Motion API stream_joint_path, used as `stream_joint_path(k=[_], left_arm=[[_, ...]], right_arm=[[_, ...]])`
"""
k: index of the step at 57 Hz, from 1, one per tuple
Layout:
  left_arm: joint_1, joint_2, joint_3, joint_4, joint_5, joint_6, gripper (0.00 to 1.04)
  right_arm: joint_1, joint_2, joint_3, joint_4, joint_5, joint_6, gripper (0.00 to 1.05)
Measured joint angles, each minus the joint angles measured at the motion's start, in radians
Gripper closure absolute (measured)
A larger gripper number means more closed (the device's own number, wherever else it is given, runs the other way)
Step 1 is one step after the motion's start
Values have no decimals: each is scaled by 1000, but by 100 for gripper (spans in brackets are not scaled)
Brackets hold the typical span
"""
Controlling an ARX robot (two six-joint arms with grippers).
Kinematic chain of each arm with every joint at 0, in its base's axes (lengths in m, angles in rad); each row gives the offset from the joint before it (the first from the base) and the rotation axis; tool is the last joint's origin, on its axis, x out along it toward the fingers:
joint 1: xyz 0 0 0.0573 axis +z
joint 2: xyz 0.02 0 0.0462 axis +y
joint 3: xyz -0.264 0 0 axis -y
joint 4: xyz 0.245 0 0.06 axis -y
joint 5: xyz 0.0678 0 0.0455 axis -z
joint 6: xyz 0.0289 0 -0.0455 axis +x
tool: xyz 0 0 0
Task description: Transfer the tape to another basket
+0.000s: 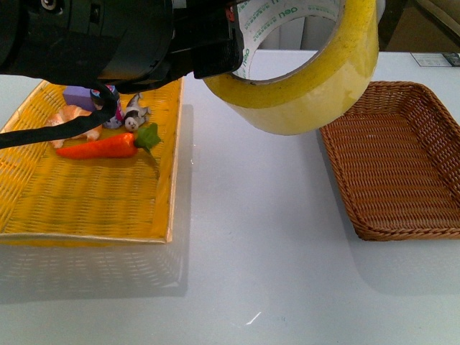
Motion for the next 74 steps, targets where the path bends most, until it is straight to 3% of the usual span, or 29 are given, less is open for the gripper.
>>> stream_joint_path(k=[11, 18, 52, 70, 74], left_arm=[[-3, -8, 0, -6, 25, -5, 89], [-3, -9, 0, -11, 29, -8, 89], [-14, -9, 8, -16, 61, -27, 89], [-15, -9, 8, -16, 74, -47, 89], [-15, -9, 8, -16, 74, -52, 89]], right_arm=[[20, 148, 11, 196, -167, 98, 9], [23, 213, 6, 309, -221, 171, 9], [105, 490, -19, 600, -298, 309, 9], [132, 515, -14, 623, -277, 322, 52], [133, 515, -14, 627, -278, 323, 57]])
